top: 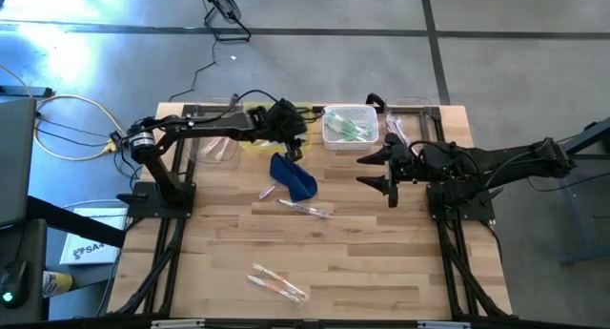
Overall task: Pick & Place Toothbrushes
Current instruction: Put the orange toothbrush into the left transparent bin
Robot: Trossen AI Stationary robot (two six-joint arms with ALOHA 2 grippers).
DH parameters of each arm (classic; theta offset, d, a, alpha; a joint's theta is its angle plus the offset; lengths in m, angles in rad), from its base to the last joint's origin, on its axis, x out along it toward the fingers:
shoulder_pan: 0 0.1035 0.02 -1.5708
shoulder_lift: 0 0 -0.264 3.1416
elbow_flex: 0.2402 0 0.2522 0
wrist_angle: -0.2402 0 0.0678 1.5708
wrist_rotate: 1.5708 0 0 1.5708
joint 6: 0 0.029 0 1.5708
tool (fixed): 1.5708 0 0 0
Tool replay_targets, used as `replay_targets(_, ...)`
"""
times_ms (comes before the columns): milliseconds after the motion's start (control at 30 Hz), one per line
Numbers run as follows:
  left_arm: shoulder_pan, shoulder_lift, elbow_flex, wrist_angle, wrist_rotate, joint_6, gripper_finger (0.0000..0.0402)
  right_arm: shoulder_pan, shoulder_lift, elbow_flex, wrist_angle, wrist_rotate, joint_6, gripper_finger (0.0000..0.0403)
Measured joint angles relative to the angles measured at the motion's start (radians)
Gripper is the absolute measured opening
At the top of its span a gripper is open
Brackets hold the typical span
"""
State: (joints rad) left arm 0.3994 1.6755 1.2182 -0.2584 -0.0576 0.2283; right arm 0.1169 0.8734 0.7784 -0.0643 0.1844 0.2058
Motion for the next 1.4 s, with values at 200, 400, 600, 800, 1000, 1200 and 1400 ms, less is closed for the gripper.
replay_targets(200, -0.053, -0.077, 0.0, 0.098, -0.006, 0.071, 0.0152, 0.0, 0.0, 0.0, 0.0, -0.001, 0.008, 0.0234)
replay_targets(400, -0.075, -0.153, 0.0, 0.141, -0.014, 0.136, 0.0152, 0.0, 0.0, 0.0, 0.0, -0.002, 0.011, 0.0234)
replay_targets(600, -0.109, -0.205, 0.0, 0.144, -0.016, 0.195, 0.0152, 0.0, 0.0, 0.0, -0.001, -0.001, 0.009, 0.0234)
replay_targets(800, -0.194, -0.225, 0.0, 0.169, -0.11, 0.274, 0.0152, 0.0, 0.0, 0.0, -0.003, -0.001, 0.008, 0.0234)
replay_targets(1000, -0.264, -0.227, -0.019, 0.232, -0.111, 0.331, 0.0152, 0.0, 0.0, 0.0, -0.011, -0.001, 0.008, 0.0234)
replay_targets(1200, -0.312, -0.227, -0.041, 0.326, -0.046, 0.379, 0.0152, 0.0, 0.0, 0.0, -0.029, -0.001, 0.008, 0.0234)
replay_targets(1400, -0.317, -0.292, -0.087, 0.335, -0.025, 0.389, 0.0152, 0.0, 0.0, 0.0, -0.043, -0.002, 0.01, 0.0234)
